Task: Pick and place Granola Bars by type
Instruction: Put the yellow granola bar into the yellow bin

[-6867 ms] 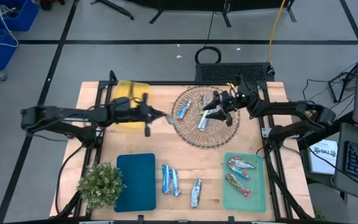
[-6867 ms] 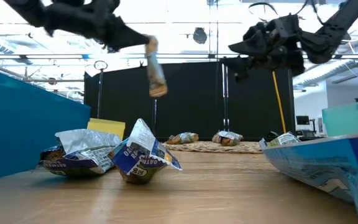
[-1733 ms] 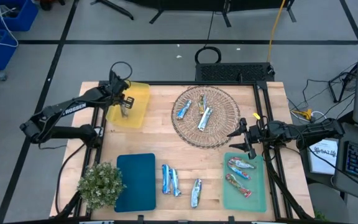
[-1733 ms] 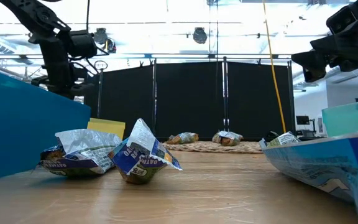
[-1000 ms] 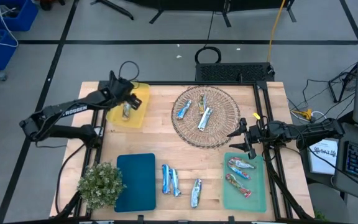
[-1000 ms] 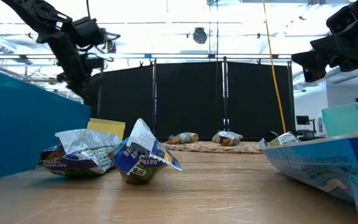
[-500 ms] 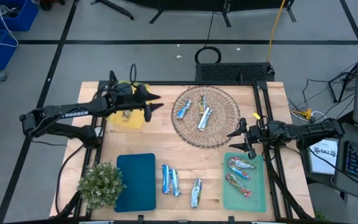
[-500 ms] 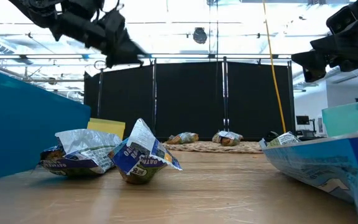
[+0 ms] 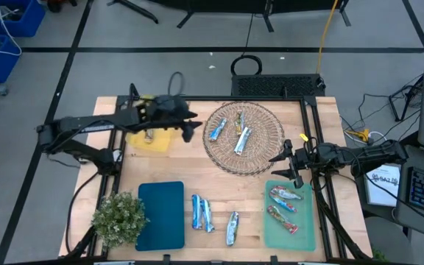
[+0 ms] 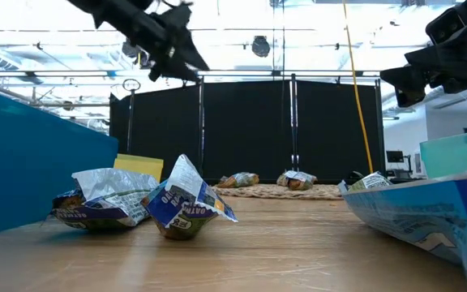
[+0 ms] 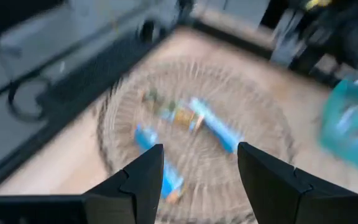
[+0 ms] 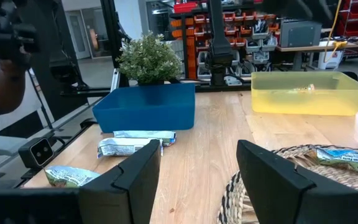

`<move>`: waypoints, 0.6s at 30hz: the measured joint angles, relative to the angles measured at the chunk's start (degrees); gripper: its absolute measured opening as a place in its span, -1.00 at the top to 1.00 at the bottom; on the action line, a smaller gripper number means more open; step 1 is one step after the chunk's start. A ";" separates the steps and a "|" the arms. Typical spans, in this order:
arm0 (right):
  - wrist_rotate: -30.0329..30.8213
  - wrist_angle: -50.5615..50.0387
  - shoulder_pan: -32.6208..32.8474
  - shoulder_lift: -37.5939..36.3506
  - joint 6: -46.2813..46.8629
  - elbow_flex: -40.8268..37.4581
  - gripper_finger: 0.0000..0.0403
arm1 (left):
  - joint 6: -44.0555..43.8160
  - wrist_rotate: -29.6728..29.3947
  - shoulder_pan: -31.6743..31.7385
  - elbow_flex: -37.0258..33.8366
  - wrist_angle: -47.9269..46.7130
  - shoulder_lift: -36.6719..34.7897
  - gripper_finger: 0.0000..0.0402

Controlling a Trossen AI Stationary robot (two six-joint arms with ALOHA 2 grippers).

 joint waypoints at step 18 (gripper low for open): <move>0.00 0.02 0.01 0.01 0.00 -0.01 -0.01 | -4.02 -1.04 -1.04 12.44 -4.03 25.58 -0.04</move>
